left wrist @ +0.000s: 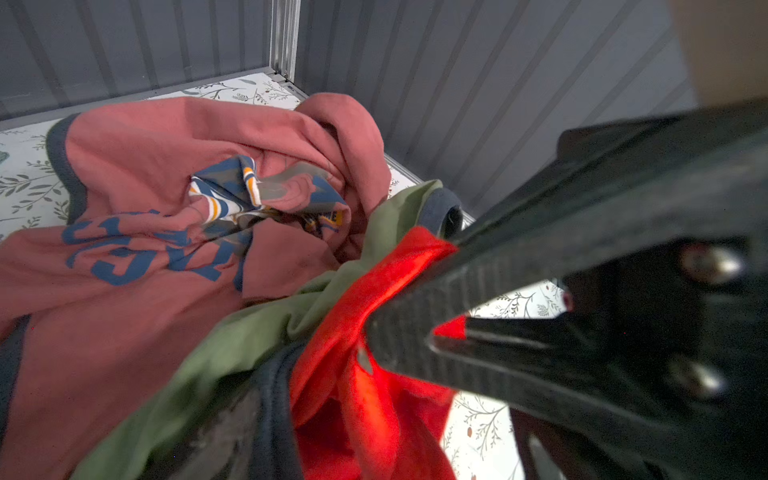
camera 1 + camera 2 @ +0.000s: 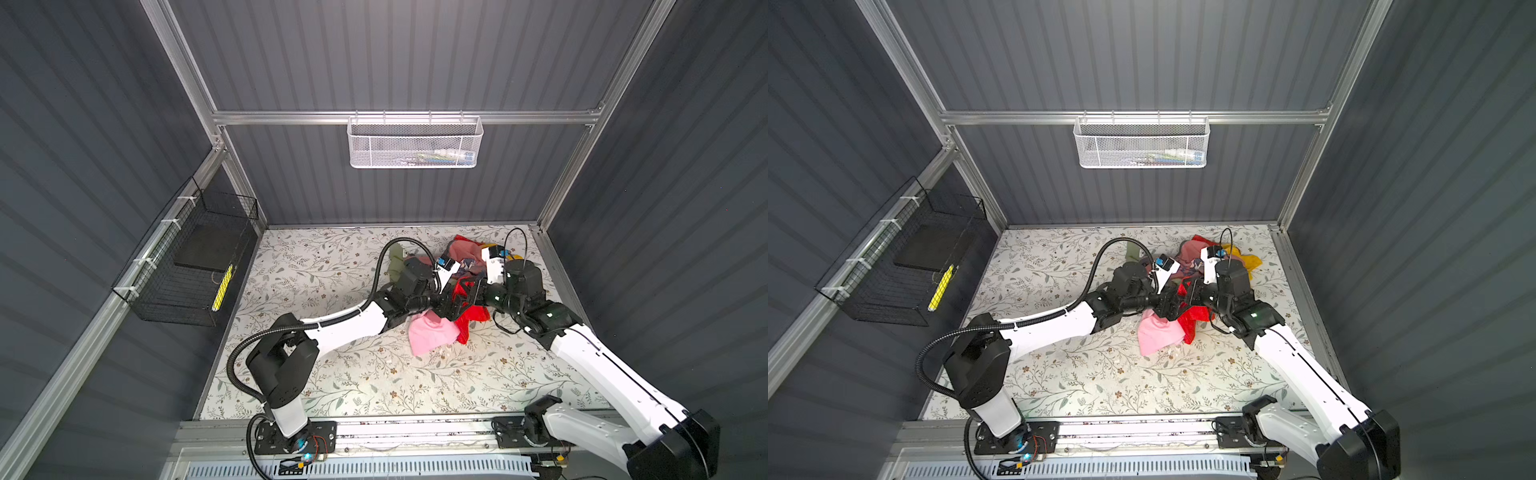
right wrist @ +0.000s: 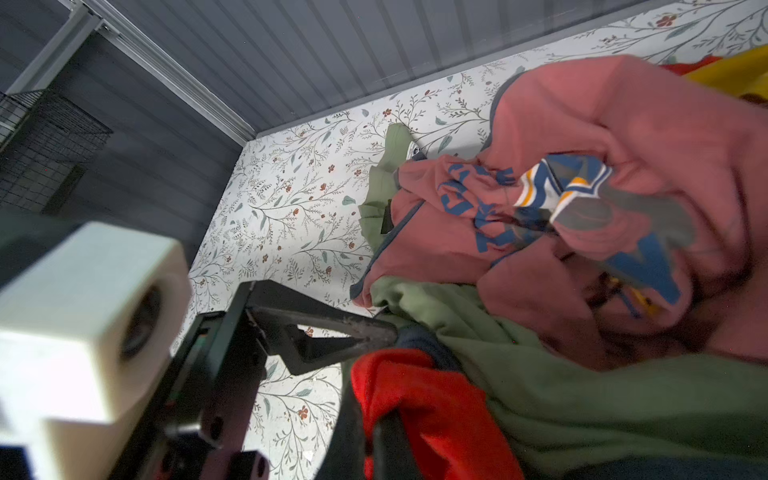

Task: Pick out a specific cloth from the pile

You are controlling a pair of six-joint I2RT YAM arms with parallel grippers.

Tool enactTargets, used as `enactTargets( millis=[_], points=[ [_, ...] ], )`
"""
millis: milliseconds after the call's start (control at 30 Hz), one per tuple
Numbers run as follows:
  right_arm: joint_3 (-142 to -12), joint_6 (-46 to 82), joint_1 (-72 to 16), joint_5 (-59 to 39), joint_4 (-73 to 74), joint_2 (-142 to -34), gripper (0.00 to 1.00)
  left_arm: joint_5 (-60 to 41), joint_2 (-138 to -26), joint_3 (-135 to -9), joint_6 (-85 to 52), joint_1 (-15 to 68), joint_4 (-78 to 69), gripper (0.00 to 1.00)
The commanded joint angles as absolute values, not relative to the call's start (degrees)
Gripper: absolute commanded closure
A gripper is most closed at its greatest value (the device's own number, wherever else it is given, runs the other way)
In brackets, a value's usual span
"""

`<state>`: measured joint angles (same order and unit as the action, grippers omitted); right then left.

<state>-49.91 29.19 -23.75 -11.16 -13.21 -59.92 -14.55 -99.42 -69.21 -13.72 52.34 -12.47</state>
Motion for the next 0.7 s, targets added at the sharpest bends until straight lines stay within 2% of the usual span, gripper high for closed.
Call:
enactTargets(
  millis=[0,200,333,433,533,633,667],
  points=[
    [-50.5,30.2,-22.9,-12.5,-7.2,-57.9,1.0,-12.3,-100.2,-71.7,-12.8,53.1,-11.6,0.19],
    [-50.7,30.5,-22.2,-13.3,-8.1,-57.7,1.0,-9.2,-100.6,-71.9,-12.3,53.9,-11.6,0.51],
    [-50.6,30.5,-21.9,-13.3,-8.5,-57.5,1.0,-6.9,-100.1,-71.9,-12.7,53.9,-12.5,0.79],
    [-49.6,30.2,-21.0,-11.8,-9.5,-56.9,0.94,-6.6,-99.3,-72.7,-12.4,53.9,-12.3,1.0],
    [-47.6,30.0,-19.1,-11.4,-9.7,-55.5,0.6,-6.0,-98.3,-73.8,-12.7,53.8,-11.5,1.0],
    [-43.9,29.7,-17.1,-11.0,-7.4,-52.3,0.33,-5.8,-96.9,-74.1,-13.8,53.8,-11.7,1.0],
    [-42.7,29.9,-16.4,-10.9,-6.5,-51.0,0.28,-5.9,-96.5,-74.2,-14.4,53.9,-11.8,1.0]
  ],
)
